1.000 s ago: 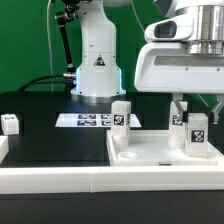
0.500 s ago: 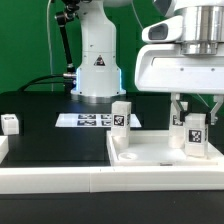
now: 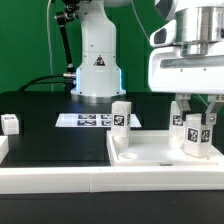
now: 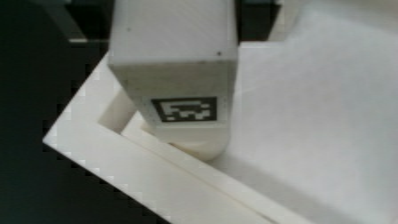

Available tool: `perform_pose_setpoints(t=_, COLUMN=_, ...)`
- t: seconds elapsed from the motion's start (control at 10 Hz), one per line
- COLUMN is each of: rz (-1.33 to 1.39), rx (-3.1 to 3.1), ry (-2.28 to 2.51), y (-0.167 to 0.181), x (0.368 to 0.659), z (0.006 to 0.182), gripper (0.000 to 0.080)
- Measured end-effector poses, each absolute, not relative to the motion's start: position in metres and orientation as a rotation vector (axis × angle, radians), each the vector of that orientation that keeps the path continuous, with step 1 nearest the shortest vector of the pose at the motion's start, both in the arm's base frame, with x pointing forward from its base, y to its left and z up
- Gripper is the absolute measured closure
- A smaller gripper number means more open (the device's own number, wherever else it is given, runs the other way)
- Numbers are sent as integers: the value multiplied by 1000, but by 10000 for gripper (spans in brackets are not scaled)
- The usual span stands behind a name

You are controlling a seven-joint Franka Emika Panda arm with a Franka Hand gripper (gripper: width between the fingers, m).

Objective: Assemble square table

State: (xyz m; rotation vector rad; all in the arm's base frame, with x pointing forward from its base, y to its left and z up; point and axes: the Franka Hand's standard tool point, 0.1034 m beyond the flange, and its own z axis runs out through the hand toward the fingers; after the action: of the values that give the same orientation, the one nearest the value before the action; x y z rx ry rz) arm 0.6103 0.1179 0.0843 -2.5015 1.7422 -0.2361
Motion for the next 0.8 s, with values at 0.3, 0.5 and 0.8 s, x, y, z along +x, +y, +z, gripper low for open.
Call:
perform_pose_setpoints(t=0.3, rz=-197, rx=-2254, ry=2023, y=116, x=609, z=84, gripper=509)
perform_pose_setpoints(t=0.5, rz=-180, rx=-2163, ry=2108, y=115, x=609, z=84, gripper=509)
perform_pose_setpoints(t=0.8, rz=-163, rx=-2017, ry=2235, y=115, x=609, z=83, gripper=508)
